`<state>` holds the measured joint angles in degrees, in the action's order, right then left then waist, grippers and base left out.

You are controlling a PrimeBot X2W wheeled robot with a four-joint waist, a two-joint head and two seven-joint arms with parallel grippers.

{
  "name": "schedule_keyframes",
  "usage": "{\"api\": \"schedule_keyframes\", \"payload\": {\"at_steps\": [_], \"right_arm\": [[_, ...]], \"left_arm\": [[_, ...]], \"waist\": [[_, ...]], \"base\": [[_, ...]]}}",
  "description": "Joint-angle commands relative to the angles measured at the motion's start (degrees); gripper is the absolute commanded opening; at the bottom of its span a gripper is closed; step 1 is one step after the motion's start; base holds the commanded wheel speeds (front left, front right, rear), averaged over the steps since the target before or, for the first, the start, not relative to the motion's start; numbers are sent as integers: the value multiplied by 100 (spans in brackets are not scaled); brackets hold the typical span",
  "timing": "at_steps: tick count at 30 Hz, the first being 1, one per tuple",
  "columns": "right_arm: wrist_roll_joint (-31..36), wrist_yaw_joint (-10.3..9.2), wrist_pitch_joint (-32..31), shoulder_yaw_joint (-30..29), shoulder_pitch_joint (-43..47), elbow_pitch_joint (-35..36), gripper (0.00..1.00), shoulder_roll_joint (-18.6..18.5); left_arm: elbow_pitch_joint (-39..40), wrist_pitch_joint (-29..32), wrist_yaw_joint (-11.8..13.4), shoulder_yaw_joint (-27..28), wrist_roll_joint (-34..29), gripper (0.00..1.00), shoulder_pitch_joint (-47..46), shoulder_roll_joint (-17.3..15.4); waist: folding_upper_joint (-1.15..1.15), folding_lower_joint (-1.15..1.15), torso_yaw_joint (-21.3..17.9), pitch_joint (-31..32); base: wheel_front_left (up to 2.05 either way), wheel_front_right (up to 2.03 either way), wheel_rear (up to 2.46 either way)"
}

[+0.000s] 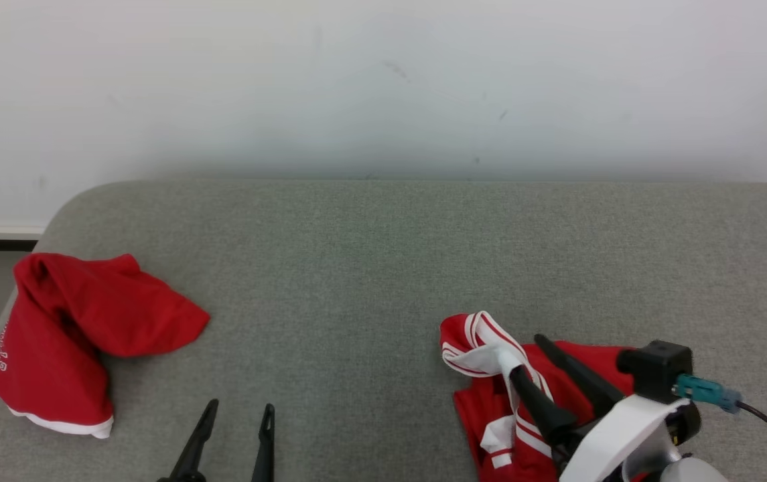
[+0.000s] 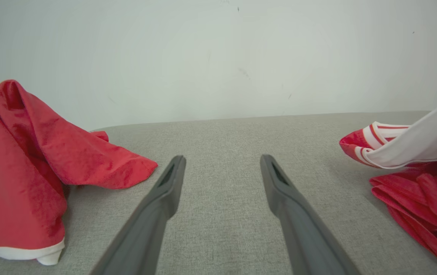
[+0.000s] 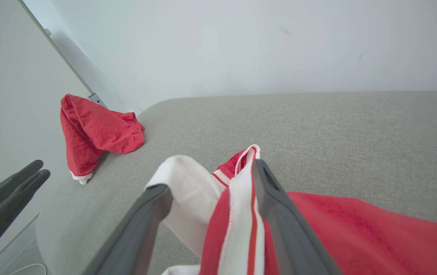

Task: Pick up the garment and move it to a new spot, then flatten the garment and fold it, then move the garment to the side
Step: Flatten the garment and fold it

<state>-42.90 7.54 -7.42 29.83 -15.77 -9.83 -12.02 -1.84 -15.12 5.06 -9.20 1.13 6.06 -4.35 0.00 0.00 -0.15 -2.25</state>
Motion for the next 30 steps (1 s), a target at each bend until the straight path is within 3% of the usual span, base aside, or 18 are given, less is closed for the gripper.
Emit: {"api": "schedule_keyframes", "payload": {"at_steps": [1,6,10,22,30], "right_arm": [[91,-12,177,-108,112,119,100,-100],[391,-12,704,-602,547,389,100,-376],[578,-12,722,-758,846,393,100,-591],[1312,-12,250,301,305,-37,100,-612],[1286,-12,581,37,360,75,100,-678]], "left_arm": [[6,-2,-14,39,-42,100,54,-32],[42,-2,-3,80,-50,100,113,-58],[50,-2,22,125,-41,100,142,-67],[-7,-2,-30,116,10,100,14,-15],[-25,-2,-25,173,4,100,148,-3]], "waist": [[0,0,-21,27],[0,0,-95,95],[0,0,-186,127],[0,0,-180,56],[0,0,-45,214]], "base": [[0,0,0],[0,0,0],[0,0,0],[0,0,0],[0,0,0]]}}
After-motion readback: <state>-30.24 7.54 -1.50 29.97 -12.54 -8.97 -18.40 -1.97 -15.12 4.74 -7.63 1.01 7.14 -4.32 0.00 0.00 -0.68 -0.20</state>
